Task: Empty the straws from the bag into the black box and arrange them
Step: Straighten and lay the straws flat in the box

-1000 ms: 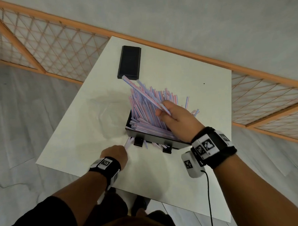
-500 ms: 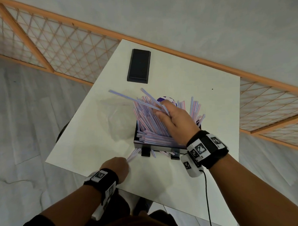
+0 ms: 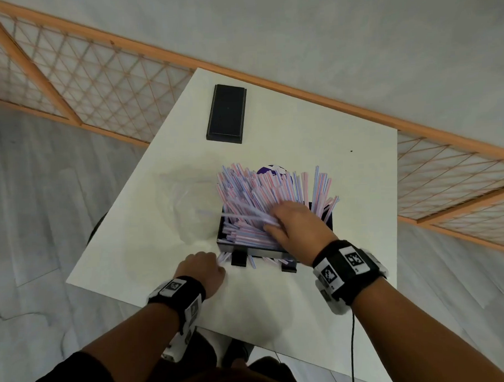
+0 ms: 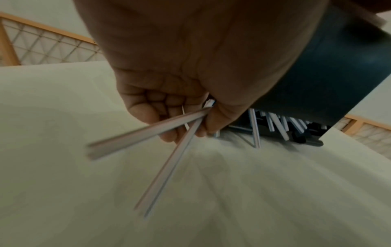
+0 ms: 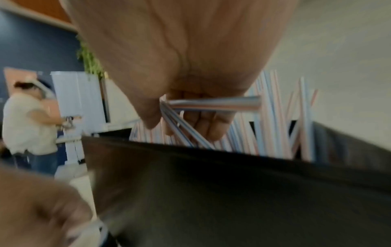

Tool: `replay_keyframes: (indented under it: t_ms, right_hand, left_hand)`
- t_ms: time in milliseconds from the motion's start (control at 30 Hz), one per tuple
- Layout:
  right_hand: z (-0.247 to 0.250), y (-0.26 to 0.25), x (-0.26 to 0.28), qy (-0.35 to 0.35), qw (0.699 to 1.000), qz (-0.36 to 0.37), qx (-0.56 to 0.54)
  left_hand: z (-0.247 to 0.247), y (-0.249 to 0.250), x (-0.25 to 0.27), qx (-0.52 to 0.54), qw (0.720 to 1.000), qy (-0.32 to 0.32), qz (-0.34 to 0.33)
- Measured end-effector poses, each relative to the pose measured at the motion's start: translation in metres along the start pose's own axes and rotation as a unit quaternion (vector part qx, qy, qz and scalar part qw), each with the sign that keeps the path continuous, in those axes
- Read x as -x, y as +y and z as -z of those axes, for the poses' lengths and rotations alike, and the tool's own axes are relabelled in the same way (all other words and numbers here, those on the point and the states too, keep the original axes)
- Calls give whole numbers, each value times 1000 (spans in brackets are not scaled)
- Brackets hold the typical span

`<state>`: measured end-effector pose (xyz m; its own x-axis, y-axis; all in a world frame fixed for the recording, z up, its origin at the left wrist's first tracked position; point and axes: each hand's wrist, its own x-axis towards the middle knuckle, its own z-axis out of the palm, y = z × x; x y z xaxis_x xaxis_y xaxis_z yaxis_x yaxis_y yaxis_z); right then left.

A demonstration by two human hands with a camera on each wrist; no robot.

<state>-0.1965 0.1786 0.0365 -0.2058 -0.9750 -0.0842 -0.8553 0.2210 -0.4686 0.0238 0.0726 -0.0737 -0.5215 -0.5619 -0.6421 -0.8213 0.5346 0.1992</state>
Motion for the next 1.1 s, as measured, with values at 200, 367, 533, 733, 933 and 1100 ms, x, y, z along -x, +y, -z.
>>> replay_keyframes:
  t_ms: [200,367,533,733,933,1100]
  right_hand:
    - [-11,3,1,-13,998,14,55]
    - [-23,-11,12,-13,998,25,56]
    - [-38,-16,16,22,996,-37,81]
    - [-44,-14,15,49,993,-62,84]
    - [-32,-15,11,41,997,-57,12]
    - [-11,-13,6,5,996,-89,-20]
  left_hand:
    - [-3,13,-33,195,981,-17,4]
    - [5,10,-32,188,981,26,-29]
    - [7,-2,-21,72,996,1,-60]
    - [-1,-37,20,-33,996,-42,-70]
    - [11,-72,77,19,991,66,-113]
    - [84,-23,110,84,941,226,-236]
